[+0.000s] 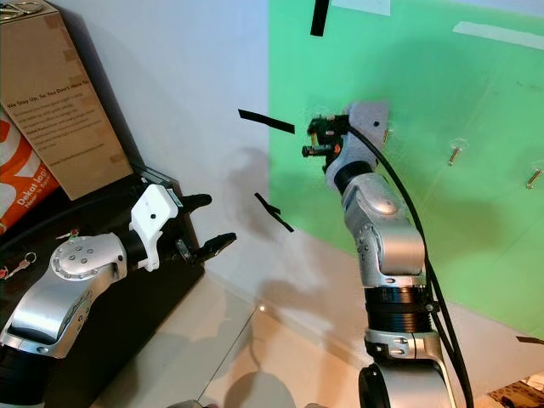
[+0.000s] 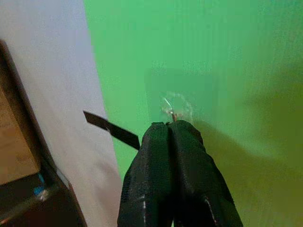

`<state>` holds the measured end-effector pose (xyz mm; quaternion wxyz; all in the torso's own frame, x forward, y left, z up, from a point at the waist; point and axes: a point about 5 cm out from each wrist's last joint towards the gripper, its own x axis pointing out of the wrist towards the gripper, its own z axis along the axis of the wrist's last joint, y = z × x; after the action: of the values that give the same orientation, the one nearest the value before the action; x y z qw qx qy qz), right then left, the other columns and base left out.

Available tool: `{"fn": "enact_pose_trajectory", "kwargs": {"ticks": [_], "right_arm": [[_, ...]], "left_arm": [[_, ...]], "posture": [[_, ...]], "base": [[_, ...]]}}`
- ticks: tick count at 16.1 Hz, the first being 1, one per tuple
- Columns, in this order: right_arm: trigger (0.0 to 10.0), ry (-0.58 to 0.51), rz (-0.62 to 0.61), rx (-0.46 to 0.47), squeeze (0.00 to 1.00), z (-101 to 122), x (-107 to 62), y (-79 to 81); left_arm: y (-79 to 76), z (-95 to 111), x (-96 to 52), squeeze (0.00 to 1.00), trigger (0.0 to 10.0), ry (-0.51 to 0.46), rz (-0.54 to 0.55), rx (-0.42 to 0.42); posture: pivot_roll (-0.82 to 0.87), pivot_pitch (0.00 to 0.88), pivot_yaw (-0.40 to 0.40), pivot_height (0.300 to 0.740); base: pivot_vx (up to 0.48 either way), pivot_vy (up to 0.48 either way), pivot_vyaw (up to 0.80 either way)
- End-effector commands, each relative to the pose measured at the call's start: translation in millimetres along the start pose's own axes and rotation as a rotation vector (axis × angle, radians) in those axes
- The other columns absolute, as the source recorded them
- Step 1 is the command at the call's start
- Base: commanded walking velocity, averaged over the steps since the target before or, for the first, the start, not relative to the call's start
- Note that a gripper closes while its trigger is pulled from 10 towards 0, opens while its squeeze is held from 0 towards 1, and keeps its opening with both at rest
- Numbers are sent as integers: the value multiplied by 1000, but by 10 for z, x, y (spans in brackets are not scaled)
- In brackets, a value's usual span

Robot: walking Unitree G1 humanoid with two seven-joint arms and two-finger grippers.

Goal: Hang keys on a hook

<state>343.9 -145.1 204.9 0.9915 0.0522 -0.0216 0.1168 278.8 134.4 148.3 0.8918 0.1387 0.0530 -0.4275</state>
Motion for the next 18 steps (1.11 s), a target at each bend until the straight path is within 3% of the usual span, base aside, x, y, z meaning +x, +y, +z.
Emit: {"fn": "enact_pose_trajectory", "kwargs": {"ticks": [1, 12, 16, 18], "right_arm": [[10000, 4, 13, -11, 0, 16, -8, 20], [10000, 94, -80, -5, 0, -118, 13, -111], [10000, 67, -70, 2, 0, -78, 12, -88], [10000, -8, -52, 14, 0, 39, 6, -64]], "left_arm": [[-12, 39, -5, 0, 10000, -3, -15, 12], [-29, 38, -10, 0, 10000, -7, -21, 10], [-30, 40, -8, 0, 10000, -7, -23, 12], [-31, 45, 0, 0, 10000, -8, -27, 14]], "posture": [[-80, 0, 57, 740], [-82, 0, 54, 740], [-85, 0, 57, 740], [-86, 0, 57, 740]], "base": [[0, 0, 0], [0, 0, 0], [0, 0, 0], [0, 0, 0]]}}
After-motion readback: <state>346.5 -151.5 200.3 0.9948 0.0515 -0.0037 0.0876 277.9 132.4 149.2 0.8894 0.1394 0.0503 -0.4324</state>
